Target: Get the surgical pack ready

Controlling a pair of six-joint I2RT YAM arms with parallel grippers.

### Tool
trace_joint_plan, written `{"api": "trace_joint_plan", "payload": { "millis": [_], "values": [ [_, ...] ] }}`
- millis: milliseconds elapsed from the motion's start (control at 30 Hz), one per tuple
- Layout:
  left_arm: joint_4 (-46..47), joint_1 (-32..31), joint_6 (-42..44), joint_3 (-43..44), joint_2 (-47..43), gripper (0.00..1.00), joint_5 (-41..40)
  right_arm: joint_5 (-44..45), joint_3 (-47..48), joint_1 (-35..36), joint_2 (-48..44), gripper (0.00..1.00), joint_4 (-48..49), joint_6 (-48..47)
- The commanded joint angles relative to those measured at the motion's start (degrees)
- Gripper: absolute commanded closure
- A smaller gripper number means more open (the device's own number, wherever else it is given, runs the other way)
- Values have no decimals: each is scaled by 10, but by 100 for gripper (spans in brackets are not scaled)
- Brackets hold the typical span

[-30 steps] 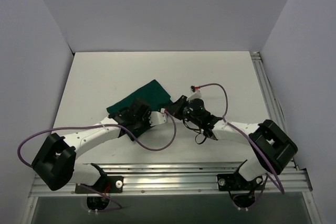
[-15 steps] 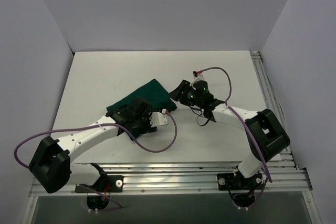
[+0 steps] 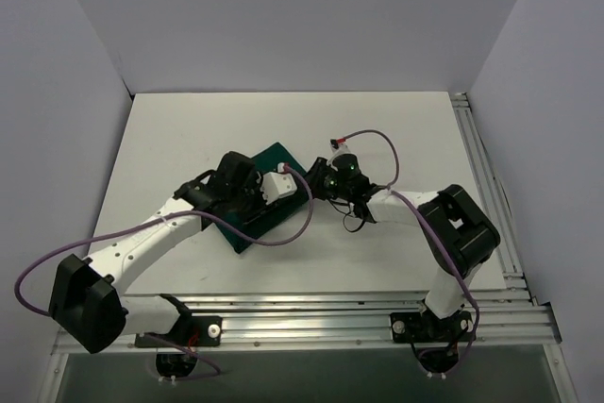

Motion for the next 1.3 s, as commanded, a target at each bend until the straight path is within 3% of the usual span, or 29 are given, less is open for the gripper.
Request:
{"api": "trace_joint_plan", "payload": {
  "millis": [0, 33, 67, 300, 700, 867, 900, 1033, 1200, 1233, 1267],
  "values": [
    [59, 54, -62, 27, 36, 54, -63, -3, 12, 3, 9, 85, 36, 13],
    [62, 63, -61, 28, 58, 56, -73, 0, 9, 3, 6, 97, 40, 14],
    [64, 64, -50, 27, 68, 56, -98, 2, 0, 3, 4, 100, 39, 14],
    [82, -13, 2, -65, 87, 56, -131, 18, -33, 2, -23, 100, 9, 9],
    [89, -5, 23, -117, 70, 58, -164, 19, -103, -6, -39, 100, -1, 21],
    [57, -3, 29, -104, 32, 53, -152, 19, -89, -6, -103, 75, -74, -8],
    [46, -4, 30, -97, 20, 52, -139, 24, -79, -7, -118, 68, -125, -32],
    [-12, -2, 22, -49, -38, 44, -117, 60, -15, -16, -184, 53, -249, -104],
    [-42, 43, -20, 2, -48, 42, -114, 47, 93, -42, -163, 33, -324, -177],
    [-37, 55, -32, 3, -46, 39, -116, 39, 111, -47, -130, 32, -328, -196],
    [-20, 64, -39, 4, -42, 29, -120, 17, 130, -49, -112, 31, -327, -205]
  ]
}}
